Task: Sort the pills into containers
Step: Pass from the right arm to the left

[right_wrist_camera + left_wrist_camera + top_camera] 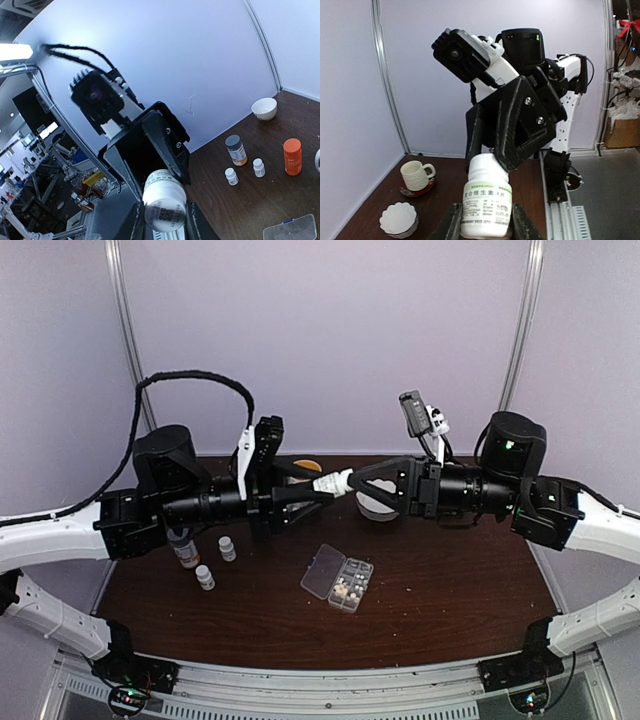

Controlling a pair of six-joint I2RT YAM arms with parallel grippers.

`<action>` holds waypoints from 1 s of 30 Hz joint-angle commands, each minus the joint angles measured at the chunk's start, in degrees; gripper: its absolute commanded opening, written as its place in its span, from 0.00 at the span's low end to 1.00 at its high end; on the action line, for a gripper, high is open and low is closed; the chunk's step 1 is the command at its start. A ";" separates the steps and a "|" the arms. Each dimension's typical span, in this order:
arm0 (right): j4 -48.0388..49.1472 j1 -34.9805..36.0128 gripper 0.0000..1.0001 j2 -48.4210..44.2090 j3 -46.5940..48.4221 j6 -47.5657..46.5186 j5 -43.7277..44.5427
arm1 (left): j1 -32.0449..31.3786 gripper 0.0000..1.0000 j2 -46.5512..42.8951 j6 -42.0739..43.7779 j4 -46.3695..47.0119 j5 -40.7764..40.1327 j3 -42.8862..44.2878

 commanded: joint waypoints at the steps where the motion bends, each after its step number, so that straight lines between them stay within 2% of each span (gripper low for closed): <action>1: -4.19 0.81 0.00 -0.99 0.60 -12.61 -2.10 | 2.78 0.13 0.65 -14.71 1.63 12.61 5.60; 6: -6.24 1.64 0.00 -1.58 1.28 -19.84 -0.97 | 4.88 0.12 3.08 -23.18 0.68 21.98 9.08; 13: -10.43 3.37 0.00 -2.19 1.44 -34.49 3.43 | 6.41 0.11 6.49 -31.08 -0.27 29.74 12.67; 20: -10.69 3.86 0.00 -4.75 -2.37 -54.48 3.99 | 7.17 0.11 7.55 -32.78 -0.52 31.49 12.93; 30: -10.49 4.27 0.01 -5.63 -3.40 -74.35 8.53 | 7.62 0.10 8.79 -34.83 -0.72 33.37 13.59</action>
